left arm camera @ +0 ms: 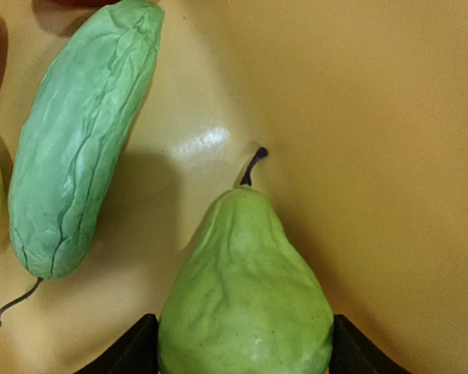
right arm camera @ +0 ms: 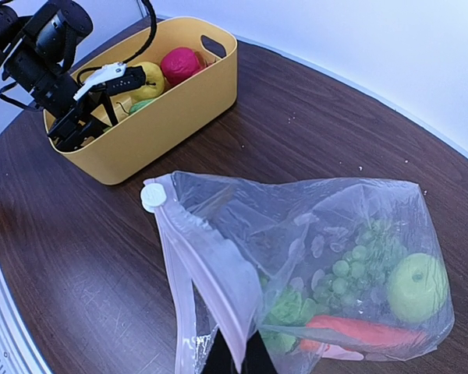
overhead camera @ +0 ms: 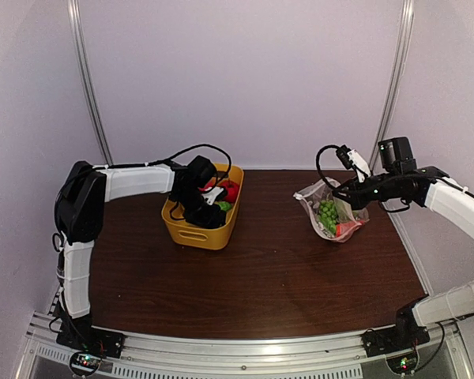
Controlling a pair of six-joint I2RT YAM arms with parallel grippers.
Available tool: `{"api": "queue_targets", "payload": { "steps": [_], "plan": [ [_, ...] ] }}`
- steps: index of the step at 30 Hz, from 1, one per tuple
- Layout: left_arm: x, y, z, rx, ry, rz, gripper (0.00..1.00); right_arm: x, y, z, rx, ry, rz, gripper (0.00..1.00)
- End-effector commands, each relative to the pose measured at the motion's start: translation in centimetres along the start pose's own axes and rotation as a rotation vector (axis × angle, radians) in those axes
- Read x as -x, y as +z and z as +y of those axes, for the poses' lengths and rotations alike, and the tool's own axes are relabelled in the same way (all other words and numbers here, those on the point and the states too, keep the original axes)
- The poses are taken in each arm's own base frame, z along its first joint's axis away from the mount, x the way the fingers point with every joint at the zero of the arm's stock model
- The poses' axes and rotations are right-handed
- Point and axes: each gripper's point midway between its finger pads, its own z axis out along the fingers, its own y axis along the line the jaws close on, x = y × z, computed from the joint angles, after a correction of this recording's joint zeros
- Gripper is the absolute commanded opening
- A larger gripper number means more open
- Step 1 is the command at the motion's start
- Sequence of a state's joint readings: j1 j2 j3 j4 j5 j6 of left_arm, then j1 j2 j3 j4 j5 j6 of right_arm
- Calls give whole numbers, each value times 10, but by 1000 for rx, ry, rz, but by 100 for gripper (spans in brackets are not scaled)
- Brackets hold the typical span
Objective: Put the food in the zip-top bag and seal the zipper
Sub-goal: Pick up the fake fruit from the bin, then place the fake fruit in the zipper food storage bag.
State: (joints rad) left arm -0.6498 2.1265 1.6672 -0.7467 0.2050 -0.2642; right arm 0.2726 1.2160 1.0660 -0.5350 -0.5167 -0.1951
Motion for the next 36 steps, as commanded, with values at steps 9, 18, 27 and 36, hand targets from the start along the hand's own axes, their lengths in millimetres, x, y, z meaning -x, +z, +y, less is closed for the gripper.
{"api": "queue_targets", "payload": {
  "steps": [9, 18, 27, 36],
  "plan": [
    [26, -73, 29, 268, 26, -106, 64, 4, -5, -2, -24, -4, -28, 0],
    [77, -173, -32, 120, 52, -445, 57, 28, -23, 1, -30, -21, -54, 0],
    [85, -229, -205, -443, 339, -703, 56, 55, -26, 12, 45, 9, -28, 0],
    [83, -203, -286, -706, 344, -675, 54, 59, -18, 27, 108, 39, -25, 0]
  ]
}}
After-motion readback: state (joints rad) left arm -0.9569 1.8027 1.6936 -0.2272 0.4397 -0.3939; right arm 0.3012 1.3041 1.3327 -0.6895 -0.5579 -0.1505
